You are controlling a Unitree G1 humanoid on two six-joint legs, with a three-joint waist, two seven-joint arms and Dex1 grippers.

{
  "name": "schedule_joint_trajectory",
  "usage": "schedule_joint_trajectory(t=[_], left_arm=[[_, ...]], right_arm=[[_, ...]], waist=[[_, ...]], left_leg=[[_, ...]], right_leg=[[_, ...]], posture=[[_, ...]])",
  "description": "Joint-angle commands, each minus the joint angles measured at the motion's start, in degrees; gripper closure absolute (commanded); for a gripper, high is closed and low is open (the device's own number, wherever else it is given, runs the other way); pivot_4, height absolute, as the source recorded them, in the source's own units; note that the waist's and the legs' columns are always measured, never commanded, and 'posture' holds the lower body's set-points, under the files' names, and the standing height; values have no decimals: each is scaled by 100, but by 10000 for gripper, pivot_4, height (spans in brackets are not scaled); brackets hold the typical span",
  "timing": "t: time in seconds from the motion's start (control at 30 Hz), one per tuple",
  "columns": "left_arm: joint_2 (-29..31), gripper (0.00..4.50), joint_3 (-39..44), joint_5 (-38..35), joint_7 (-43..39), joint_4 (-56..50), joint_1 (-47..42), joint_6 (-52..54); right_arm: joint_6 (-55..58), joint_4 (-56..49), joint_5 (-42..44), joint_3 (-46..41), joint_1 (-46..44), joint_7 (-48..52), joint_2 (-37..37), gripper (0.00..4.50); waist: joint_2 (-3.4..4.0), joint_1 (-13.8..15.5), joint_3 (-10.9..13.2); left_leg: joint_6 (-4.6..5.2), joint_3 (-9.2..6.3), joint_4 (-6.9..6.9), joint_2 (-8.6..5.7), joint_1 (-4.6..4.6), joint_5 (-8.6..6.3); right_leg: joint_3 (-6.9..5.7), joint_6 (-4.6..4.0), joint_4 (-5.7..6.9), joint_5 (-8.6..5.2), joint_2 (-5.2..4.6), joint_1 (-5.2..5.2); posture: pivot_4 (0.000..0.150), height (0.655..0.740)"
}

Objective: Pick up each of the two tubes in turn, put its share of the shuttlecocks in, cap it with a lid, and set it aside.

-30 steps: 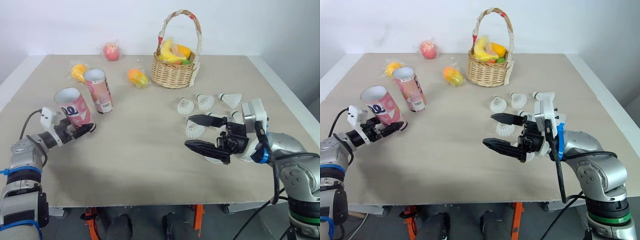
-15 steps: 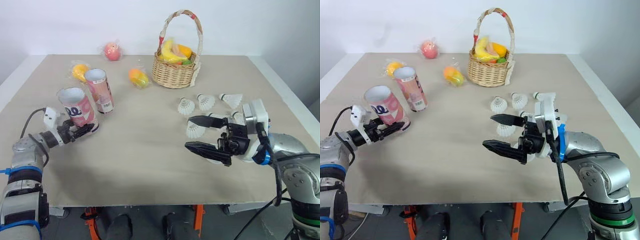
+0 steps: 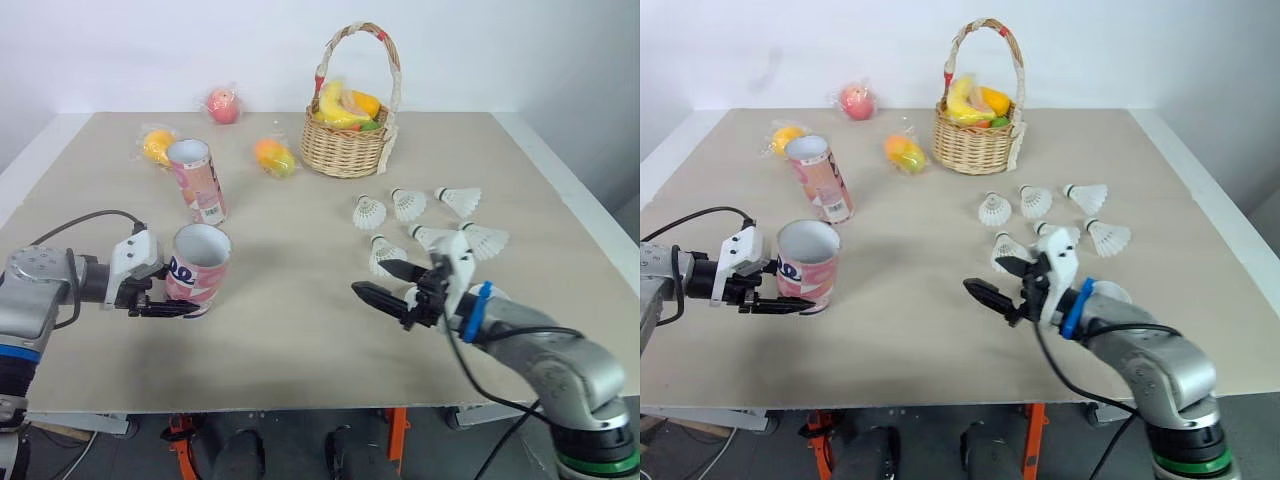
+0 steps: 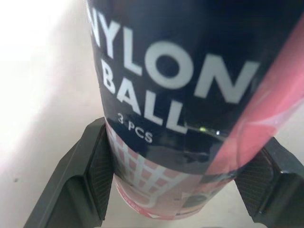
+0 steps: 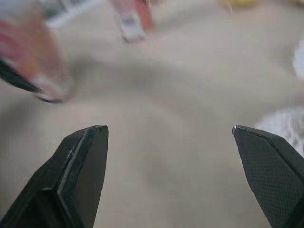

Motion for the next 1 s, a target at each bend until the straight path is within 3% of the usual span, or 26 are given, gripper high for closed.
schedule_joint_trajectory(t=[0.03,0.67,0.87,0.93,0.97,1.0], left_arm=[[80,13364,-267,221,-123,-19,-50,99],[44,13364,-383,163,-341,-175,-269,316],[82,13657,-326,78,-350,-424,-172,468],[72,13657,-324,71,-337,-486,-135,504],[61,13657,-326,72,-328,-501,-124,512],[41,13657,-336,81,-321,-502,-130,522]], right_arm=[[-7,150,-496,152,-272,-487,197,0],[7,1307,-2385,791,-1252,-1492,1116,0],[-46,1180,-2848,1031,-1198,-1370,1036,29836],[-54,1089,-2745,916,-1149,-1233,1099,34782],[-75,1024,-2742,924,-1133,-1159,1077,41231],[-106,973,-2748,947,-1123,-1069,1042,43862]], waist=[[6,0,0],[6,10,-1],[6,11,-1],[6,12,-1],[6,12,-1],[6,13,-1]], left_leg=[[0,5,1,0,0,1],[3,9,-1,-9,-12,-2],[4,9,-2,-9,-14,-3],[4,9,-2,-11,-15,-3],[4,9,-2,-12,-15,-3],[4,8,-2,-12,-15,-3]], right_leg=[[3,1,0,3,0,-2],[10,-2,-1,-2,-6,-7],[10,-4,-1,-3,-7,-9],[9,-5,-1,-3,-8,-9],[10,-5,-1,-3,-9,-8],[10,-4,-1,-4,-9,-8]], posture=[[1500,7400],[1500,7400],[1500,7400],[1500,7400],[1500,7400],[1500,7400]])
